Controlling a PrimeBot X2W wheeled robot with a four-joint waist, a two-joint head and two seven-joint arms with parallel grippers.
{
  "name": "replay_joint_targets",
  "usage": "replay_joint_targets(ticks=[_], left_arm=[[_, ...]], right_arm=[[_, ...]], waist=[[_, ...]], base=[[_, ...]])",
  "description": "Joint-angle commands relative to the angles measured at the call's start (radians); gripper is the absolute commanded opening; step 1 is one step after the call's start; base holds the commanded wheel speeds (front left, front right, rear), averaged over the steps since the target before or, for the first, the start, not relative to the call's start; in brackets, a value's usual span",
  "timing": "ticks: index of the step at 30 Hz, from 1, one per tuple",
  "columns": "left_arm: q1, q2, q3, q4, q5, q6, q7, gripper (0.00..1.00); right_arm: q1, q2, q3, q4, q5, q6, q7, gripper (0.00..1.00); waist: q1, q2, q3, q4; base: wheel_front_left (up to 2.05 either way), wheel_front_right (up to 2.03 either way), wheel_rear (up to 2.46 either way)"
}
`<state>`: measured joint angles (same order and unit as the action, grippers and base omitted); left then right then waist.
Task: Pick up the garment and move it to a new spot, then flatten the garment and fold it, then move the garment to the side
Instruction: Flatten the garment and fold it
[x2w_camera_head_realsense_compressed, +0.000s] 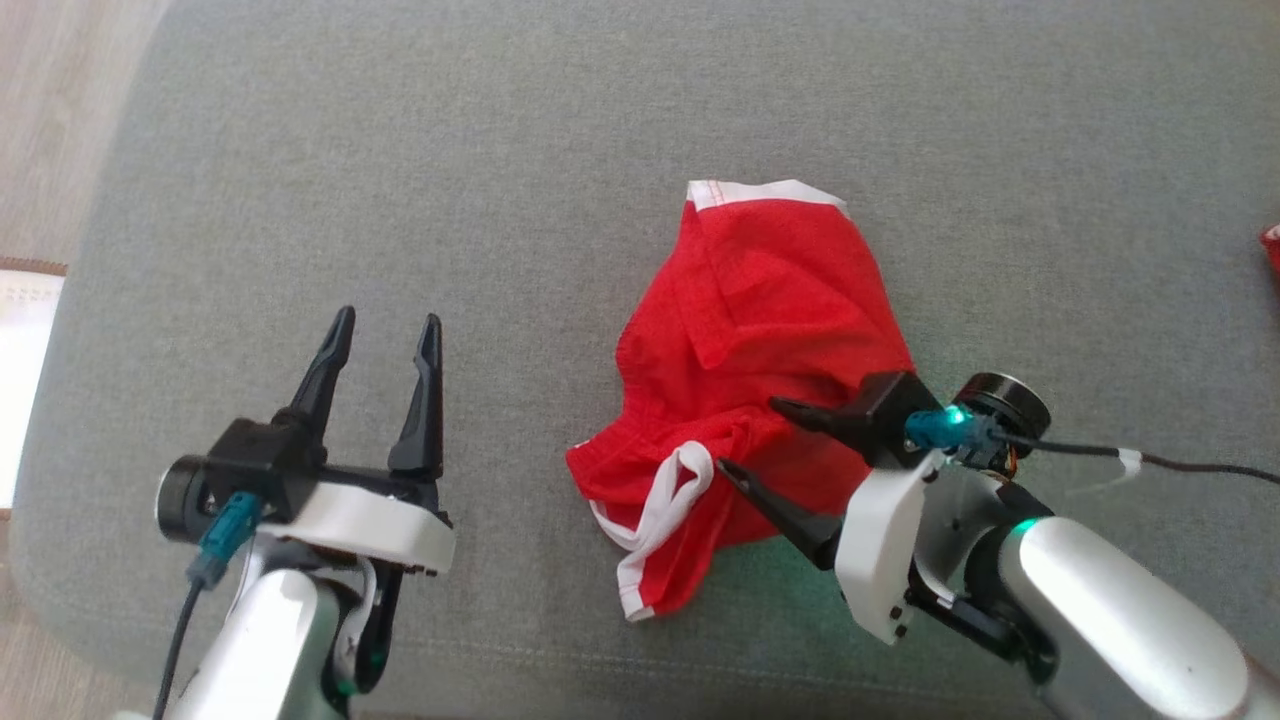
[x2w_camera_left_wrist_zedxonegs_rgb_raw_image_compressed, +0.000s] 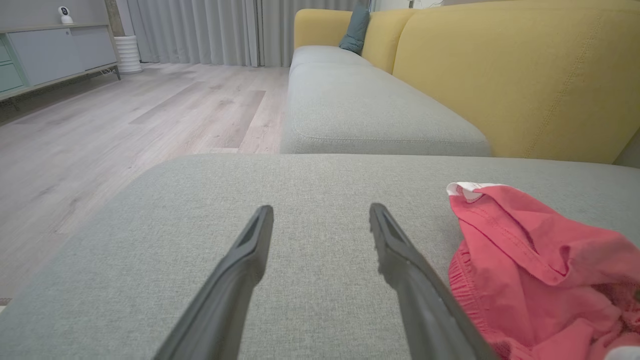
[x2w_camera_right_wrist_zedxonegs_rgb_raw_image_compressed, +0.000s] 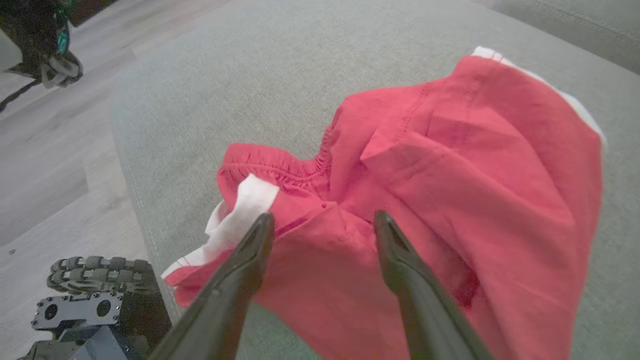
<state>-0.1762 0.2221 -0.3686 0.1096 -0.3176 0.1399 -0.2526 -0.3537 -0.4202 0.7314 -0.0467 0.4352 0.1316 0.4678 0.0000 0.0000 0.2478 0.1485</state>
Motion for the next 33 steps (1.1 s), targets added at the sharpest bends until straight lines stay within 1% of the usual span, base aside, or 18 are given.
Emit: replay_joint_targets(ticks=[1,2,3,7,12,15,18,21,23,24,26,29,33], left_arm=[[-0.046,0.011,0.046,-0.025,0.014,-0.002,-0.009,1.0],[-0.046,0.008,0.048,-0.025,0.016,-0.004,-0.009,1.0],[-0.046,0.006,0.051,-0.025,0.018,-0.005,-0.009,1.0],[-0.044,-0.002,0.063,-0.026,0.026,-0.011,-0.009,1.0],[-0.042,-0.008,0.08,-0.028,0.038,-0.017,-0.009,1.0],[-0.041,-0.011,0.088,-0.03,0.044,-0.022,-0.009,1.0],[-0.039,-0.013,0.097,-0.031,0.05,-0.025,-0.009,1.0],[-0.037,-0.015,0.102,-0.033,0.056,-0.03,-0.009,1.0],[-0.037,-0.015,0.104,-0.033,0.06,-0.034,-0.009,1.0],[-0.037,-0.015,0.104,-0.033,0.06,-0.034,-0.009,1.0],[-0.039,-0.016,0.108,-0.033,0.062,-0.037,-0.009,1.0],[-0.045,-0.018,0.109,-0.032,0.067,-0.043,-0.009,1.0],[-0.054,-0.021,0.112,-0.031,0.073,-0.05,-0.009,1.0]], right_arm=[[-0.019,-0.013,0.009,-0.025,0.017,-0.001,0.009,0.89],[-0.021,-0.017,0.013,-0.022,0.025,-0.001,0.02,0.34],[-0.023,-0.019,0.011,-0.022,0.03,-0.001,0.021,0.0],[-0.016,-0.022,-0.01,-0.027,0.043,-0.001,0.026,0.0],[0.003,-0.005,-0.086,-0.045,0.032,-0.001,-0.007,0.0],[0.026,0.017,-0.186,-0.041,0.015,-0.001,-0.042,0.0],[0.054,0.049,-0.32,-0.022,-0.005,-0.001,-0.082,0.0],[0.081,0.091,-0.459,0.015,0.002,-0.001,-0.124,0.0],[0.088,0.108,-0.534,0.05,0.005,-0.001,-0.148,0.0],[0.088,0.108,-0.534,0.05,0.005,-0.001,-0.148,0.0],[0.086,0.128,-0.595,0.092,0.02,-0.001,-0.169,0.0],[0.069,0.144,-0.661,0.169,0.038,-0.001,-0.193,0.0],[0.026,0.15,-0.747,0.284,0.055,-0.001,-0.24,0.0]], waist=[[0.0,0.0,0.002,0.004],[0.0,0.0,0.002,0.005],[0.0,0.0,0.004,0.006],[0.0,0.0,0.007,0.005],[0.0,0.0,0.007,-0.007],[0.0,0.0,0.005,-0.016],[0.0,0.0,0.003,-0.025],[0.0,0.0,0.004,-0.032],[0.0,0.0,0.008,-0.037],[0.0,0.0,0.008,-0.037],[0.0,0.0,0.013,-0.043],[0.0,0.0,0.022,-0.046],[0.0,0.0,0.038,-0.045]], base=[[0.0,0.0,0.0],[0.0,0.0,0.0],[0.0,0.0,0.0],[0.0,0.0,0.0],[0.0,0.0,0.0],[0.0,0.0,0.0],[0.0,0.0,0.0],[0.0,0.0,0.0],[0.0,0.0,0.0],[0.0,0.0,0.0],[0.0,0.0,0.0],[0.0,0.0,0.0],[0.0,0.0,0.0]])
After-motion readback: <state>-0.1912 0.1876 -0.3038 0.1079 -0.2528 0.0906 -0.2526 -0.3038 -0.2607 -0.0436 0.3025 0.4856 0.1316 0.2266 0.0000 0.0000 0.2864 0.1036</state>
